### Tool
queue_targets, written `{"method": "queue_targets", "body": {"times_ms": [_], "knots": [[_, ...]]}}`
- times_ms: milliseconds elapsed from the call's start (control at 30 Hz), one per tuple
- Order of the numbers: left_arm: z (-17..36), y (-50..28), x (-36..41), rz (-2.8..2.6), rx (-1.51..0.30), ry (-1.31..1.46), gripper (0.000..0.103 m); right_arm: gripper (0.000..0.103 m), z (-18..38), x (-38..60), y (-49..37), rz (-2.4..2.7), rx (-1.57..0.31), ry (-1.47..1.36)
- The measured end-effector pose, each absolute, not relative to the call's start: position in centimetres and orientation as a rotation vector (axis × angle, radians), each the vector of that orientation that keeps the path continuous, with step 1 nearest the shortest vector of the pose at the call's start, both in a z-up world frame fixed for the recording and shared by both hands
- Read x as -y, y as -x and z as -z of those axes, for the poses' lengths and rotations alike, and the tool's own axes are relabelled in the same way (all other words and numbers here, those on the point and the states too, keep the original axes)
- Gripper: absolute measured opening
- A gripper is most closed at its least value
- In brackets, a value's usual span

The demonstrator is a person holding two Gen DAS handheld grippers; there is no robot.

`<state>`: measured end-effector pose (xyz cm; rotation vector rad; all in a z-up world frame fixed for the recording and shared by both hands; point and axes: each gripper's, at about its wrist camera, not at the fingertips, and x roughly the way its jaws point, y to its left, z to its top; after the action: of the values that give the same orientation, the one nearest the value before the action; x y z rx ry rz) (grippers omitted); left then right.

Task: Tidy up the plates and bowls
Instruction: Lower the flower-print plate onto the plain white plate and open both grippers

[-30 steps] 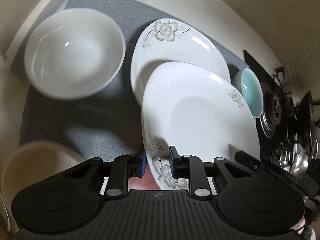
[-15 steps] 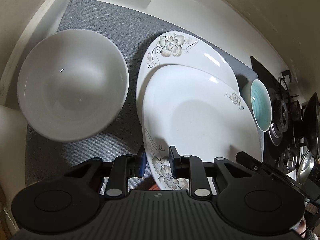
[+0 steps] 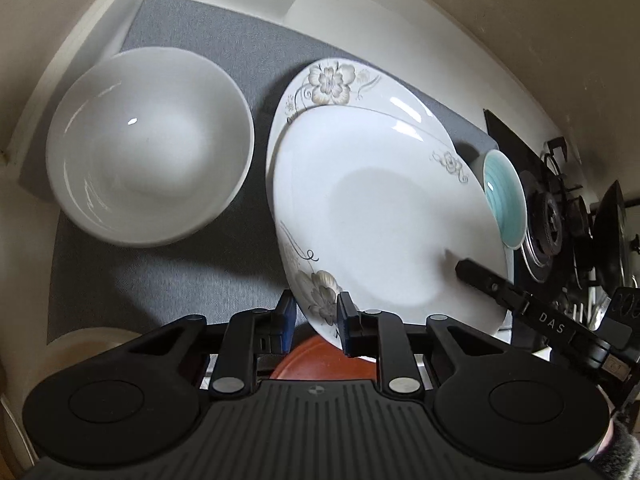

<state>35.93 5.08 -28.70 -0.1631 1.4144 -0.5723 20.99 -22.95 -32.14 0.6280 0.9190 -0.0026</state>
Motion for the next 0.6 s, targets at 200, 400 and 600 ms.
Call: {"method": "queue_targets", "body": {"times_ms": [200, 400, 600], "knots": [[29.1, -36.7, -5.0, 0.572, -1.422, 0.205, 0.017, 0.027, 33.0, 23.5, -21.1, 0.000, -0.989, -0.681], [29.6, -37.3, -5.3, 0.562, -1.426, 0.238, 0.015, 0.030, 33.2, 23.4, -21.6, -0.008, -1.012, -0.681], [29.8, -37.9, -5.2, 0.543, -1.432, 0.230, 0.015, 0.031, 33.3, 23.1, -21.7, -0.017, -1.040, -0.696]]}}
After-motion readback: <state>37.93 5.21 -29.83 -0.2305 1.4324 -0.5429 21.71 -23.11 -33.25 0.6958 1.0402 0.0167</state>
